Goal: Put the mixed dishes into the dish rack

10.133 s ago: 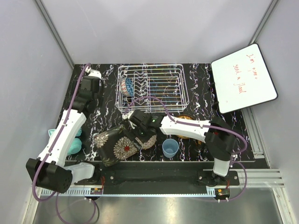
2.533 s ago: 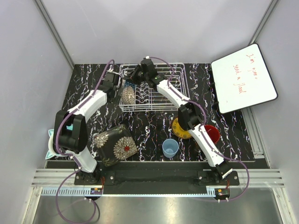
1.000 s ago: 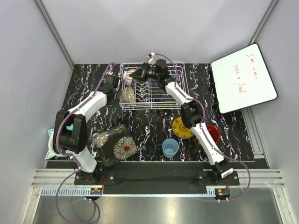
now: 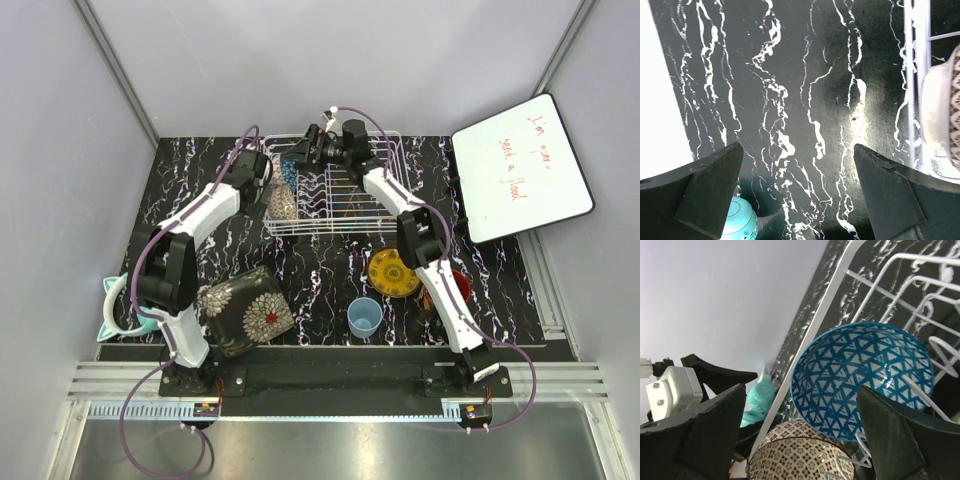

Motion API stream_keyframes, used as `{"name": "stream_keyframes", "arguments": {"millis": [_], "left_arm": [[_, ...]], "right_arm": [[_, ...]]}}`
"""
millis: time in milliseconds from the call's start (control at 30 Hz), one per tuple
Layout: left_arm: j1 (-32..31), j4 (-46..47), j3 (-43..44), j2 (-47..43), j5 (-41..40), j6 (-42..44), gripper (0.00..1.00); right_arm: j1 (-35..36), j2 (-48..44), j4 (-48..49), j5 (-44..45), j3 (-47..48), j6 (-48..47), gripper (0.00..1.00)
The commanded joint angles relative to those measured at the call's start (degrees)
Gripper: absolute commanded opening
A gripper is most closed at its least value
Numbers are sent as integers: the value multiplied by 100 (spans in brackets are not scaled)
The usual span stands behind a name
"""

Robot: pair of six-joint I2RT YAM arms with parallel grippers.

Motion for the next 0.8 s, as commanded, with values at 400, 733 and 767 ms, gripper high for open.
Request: {"name": "stream_keyframes", "arguments": {"millis": [400, 733, 767], "left_arm": [[297, -59, -281, -849, 266, -51, 99], [648, -94, -431, -1060, 476, -104, 99], [675, -94, -440, -1069, 477, -86, 99]], "right_arm": [[148, -4665, -148, 104, -5610, -1540, 84], [456, -3840, 371, -213, -5218, -794, 85], [473, -3648, 406, -213, -5120, -749, 85]]}}
